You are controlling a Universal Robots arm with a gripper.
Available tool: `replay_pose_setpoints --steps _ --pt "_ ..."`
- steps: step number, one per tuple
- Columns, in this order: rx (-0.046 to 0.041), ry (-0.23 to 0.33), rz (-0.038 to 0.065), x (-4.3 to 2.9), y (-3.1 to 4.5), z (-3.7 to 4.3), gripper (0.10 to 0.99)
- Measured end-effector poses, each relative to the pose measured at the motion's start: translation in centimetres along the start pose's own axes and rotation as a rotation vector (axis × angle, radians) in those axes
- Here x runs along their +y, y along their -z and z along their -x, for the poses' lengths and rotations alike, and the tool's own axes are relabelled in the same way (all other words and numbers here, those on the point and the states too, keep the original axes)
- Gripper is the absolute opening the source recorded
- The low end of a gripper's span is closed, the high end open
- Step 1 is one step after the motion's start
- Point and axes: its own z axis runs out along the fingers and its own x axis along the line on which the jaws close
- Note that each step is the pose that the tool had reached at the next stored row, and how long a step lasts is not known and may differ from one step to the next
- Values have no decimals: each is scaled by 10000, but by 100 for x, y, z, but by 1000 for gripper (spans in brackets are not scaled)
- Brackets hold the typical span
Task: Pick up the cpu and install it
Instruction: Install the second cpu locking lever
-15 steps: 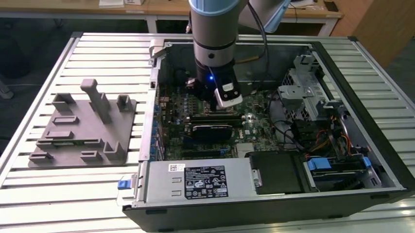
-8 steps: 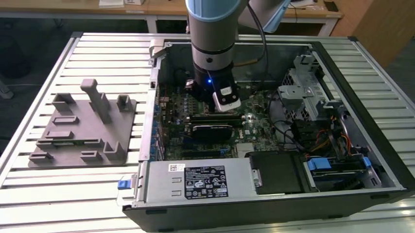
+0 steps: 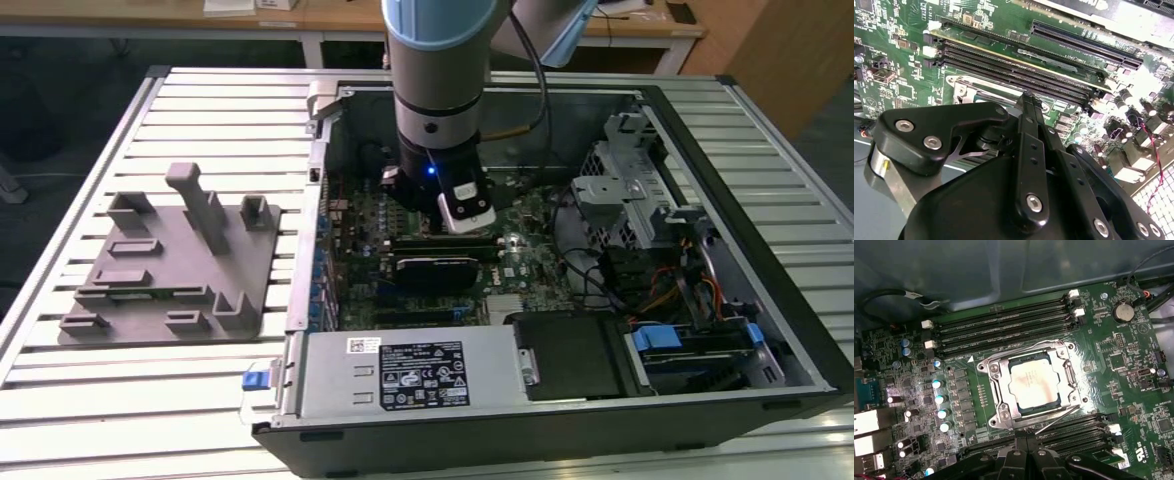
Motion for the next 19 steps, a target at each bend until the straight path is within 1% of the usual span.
replay_pose_setpoints --steps 5,8,9,10,12,17,19 --pt "4 2 11 -12 -4 3 106" --pt "14 -3 54 -41 -6 7 106" --pt "21 -5 84 -51 -7 8 106" --pt "32 -8 126 -61 -9 8 106" --pt "62 -18 248 -84 -14 12 106" --pt "155 -44 616 -137 -35 18 106" --pt "179 -49 707 -154 -48 17 106"
